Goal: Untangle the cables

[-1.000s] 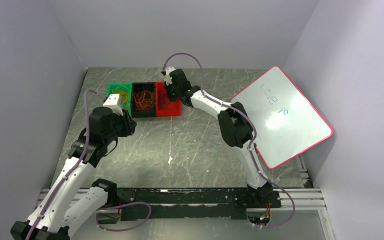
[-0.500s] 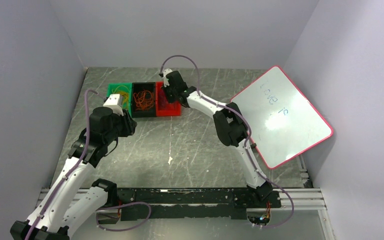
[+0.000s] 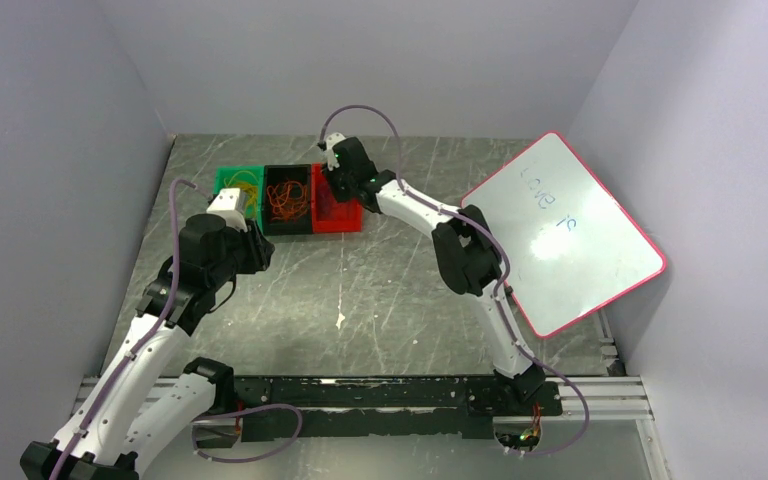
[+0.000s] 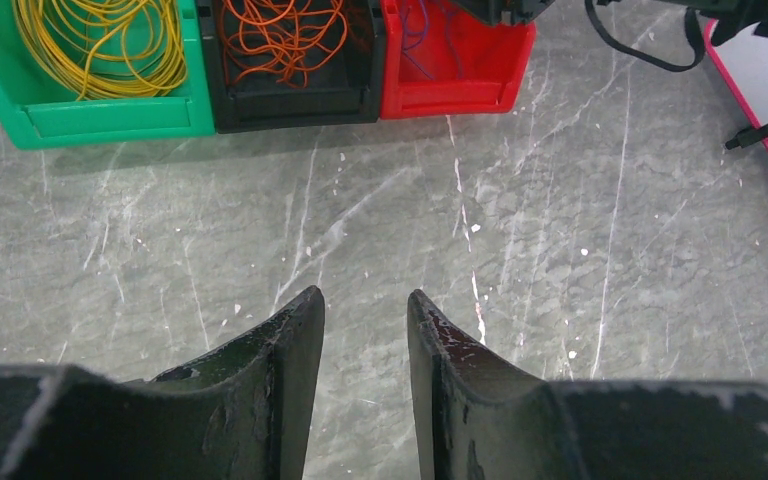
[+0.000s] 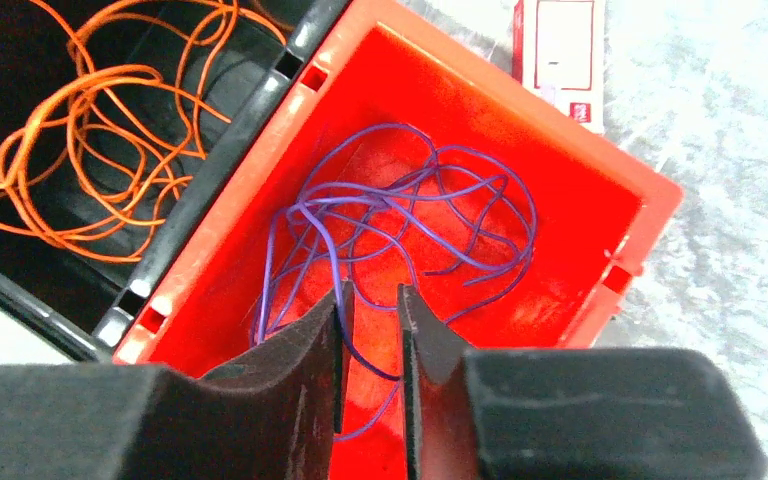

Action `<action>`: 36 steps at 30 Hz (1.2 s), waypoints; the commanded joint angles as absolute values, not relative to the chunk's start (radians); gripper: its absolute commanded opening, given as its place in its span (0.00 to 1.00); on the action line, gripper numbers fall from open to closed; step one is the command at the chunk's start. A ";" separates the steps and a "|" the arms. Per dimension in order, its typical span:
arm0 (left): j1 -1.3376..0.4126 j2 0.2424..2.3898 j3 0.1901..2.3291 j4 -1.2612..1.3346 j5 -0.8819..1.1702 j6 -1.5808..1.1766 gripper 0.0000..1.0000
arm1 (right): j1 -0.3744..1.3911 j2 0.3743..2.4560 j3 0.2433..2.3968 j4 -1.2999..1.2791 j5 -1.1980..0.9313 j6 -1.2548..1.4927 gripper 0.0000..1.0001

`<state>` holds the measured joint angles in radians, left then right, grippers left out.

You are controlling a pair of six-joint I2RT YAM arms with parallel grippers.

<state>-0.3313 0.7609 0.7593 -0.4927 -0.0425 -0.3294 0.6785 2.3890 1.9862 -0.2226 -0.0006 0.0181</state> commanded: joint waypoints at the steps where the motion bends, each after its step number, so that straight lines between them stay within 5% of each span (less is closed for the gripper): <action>1: -0.339 0.749 0.749 -0.489 -0.067 -0.333 0.42 | 0.681 2.307 1.960 -0.203 0.019 0.002 0.28; 13: -0.344 0.745 0.749 -0.491 -0.074 -0.336 0.43 | 0.681 2.156 1.845 -0.154 0.029 0.017 0.48; 20: -0.344 0.723 0.751 -0.493 -0.087 -0.341 0.52 | 0.683 1.978 1.697 -0.076 0.036 0.062 0.56; 27: -0.345 0.671 0.745 -0.472 -0.070 -0.337 0.58 | 0.684 1.741 1.470 -0.010 0.059 0.103 0.73; 33: -0.344 0.595 0.717 -0.441 -0.051 -0.387 0.59 | 0.686 1.499 1.275 -0.027 0.088 0.127 0.99; 36: -0.344 0.557 0.695 -0.411 -0.036 -0.420 0.59 | 0.686 1.384 1.202 -0.076 0.110 0.131 1.00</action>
